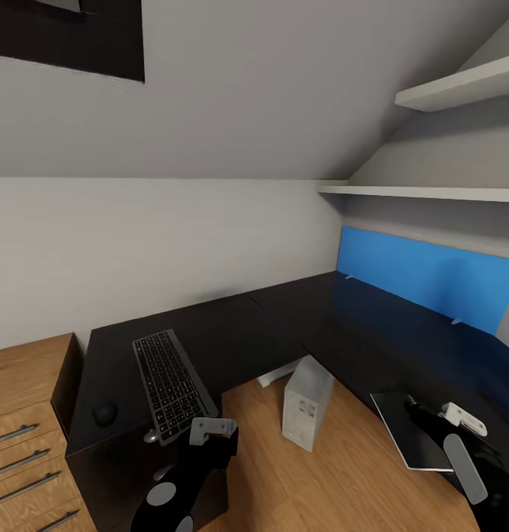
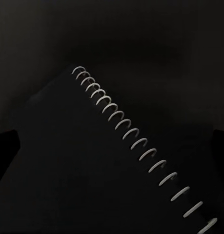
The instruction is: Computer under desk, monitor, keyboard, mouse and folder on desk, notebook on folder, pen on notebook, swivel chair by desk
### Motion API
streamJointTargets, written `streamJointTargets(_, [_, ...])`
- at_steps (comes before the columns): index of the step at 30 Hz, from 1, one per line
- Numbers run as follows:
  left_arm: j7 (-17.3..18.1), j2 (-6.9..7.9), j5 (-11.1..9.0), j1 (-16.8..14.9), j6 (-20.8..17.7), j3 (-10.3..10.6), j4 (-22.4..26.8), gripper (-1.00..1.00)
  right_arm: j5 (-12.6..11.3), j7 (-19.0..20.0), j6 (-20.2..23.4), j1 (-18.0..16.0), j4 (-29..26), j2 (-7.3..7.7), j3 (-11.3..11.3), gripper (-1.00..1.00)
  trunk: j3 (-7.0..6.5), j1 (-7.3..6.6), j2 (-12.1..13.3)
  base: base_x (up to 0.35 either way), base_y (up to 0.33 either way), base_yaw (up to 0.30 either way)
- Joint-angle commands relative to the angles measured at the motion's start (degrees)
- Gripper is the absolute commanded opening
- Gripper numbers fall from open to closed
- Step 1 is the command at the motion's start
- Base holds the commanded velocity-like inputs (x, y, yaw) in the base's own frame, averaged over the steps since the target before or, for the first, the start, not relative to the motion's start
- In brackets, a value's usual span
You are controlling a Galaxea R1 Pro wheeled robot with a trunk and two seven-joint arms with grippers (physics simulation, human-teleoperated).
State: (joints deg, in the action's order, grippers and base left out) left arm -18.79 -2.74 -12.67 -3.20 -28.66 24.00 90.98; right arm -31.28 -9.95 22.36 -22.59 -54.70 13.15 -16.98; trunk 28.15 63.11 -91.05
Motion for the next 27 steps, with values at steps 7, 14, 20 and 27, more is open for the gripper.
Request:
streamJointTargets(7, [-0.56, 0.01, -0.60, -0.05, -0.17, 0.08, 0.07, 1.00, -1.06, -0.61, 0.40, 0.00, 1.53, -0.04, 0.02, 1.00, 0.07, 0.00, -0.03, 0.000, 0.001, 0.000])
streamJointTargets(14, [-0.55, -0.02, -0.60, -0.05, -0.17, 0.15, 0.07, 1.00, -1.06, -0.61, 0.07, 0.00, 1.53, -0.05, -0.05, 1.00, -0.28, -0.44, 0.77, 0.000, 0.000, 0.000])
streamJointTargets(20, [-0.62, -0.13, -0.58, -0.05, -0.17, 0.17, 0.07, 1.00, -1.06, -0.37, -0.44, 0.00, 0.91, -0.14, -0.07, 1.00, -1.36, -1.76, 3.18, 0.000, 0.000, 0.000])
streamJointTargets(27, [-0.63, -0.16, -0.52, -0.05, -0.17, 0.17, 0.03, 1.00, -0.51, -0.65, -0.41, 0.43, -11.16, -2.25, 0.08, 1.00, -2.62, -3.29, 5.98, 0.000, 0.000, 0.000])
